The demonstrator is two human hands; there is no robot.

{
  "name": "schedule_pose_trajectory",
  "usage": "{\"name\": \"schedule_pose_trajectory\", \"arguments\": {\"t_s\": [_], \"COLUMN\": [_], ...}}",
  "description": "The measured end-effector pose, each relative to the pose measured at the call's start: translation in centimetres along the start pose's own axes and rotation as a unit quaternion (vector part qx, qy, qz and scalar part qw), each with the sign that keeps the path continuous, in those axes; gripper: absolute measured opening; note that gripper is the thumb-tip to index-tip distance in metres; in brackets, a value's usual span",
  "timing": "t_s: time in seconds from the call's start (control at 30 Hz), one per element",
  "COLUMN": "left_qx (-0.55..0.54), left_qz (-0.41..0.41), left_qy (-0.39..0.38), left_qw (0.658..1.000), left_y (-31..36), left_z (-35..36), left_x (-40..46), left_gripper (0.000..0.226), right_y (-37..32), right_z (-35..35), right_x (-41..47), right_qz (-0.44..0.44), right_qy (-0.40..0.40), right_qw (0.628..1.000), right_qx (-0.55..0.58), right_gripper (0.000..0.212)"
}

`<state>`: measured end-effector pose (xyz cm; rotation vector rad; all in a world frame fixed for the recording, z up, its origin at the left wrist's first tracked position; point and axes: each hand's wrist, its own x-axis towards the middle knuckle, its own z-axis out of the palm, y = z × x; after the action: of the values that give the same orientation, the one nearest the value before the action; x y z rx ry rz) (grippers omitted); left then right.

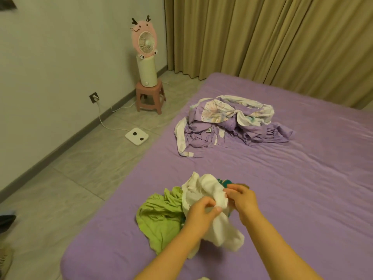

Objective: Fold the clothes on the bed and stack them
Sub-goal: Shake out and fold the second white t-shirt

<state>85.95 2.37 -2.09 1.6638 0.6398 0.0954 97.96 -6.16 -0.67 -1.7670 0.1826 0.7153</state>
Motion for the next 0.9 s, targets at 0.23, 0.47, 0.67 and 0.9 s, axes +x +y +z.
{"name": "schedule_pose_trajectory", "arguments": {"t_s": [0.23, 0.47, 0.67, 0.9], "left_qx": [0.054, 0.107, 0.179, 0.187], "left_qz": [0.079, 0.232, 0.245, 0.191], "left_qy": [0.046, 0.099, 0.175, 0.149], "left_qw": [0.994, 0.962, 0.937, 0.952], "left_y": [10.4, 21.6, 24.1, 22.8], "left_z": [0.2, 3.3, 3.4, 4.3], "left_x": [-1.9, -6.6, -9.6, -11.9], "left_gripper": [0.014, 0.014, 0.012, 0.024], "right_y": [-2.5, -3.1, -5.4, -8.7], "right_z": [-6.6, -12.8, -19.5, -23.5], "right_x": [-6.3, -12.7, -16.7, -20.7], "right_qz": [-0.143, -0.355, -0.384, -0.381], "right_qy": [-0.059, -0.044, 0.04, 0.049], "right_qw": [0.988, 0.925, 0.921, 0.923], "right_qx": [0.023, -0.126, -0.038, -0.007], "right_gripper": [0.026, 0.026, 0.008, 0.011]}}
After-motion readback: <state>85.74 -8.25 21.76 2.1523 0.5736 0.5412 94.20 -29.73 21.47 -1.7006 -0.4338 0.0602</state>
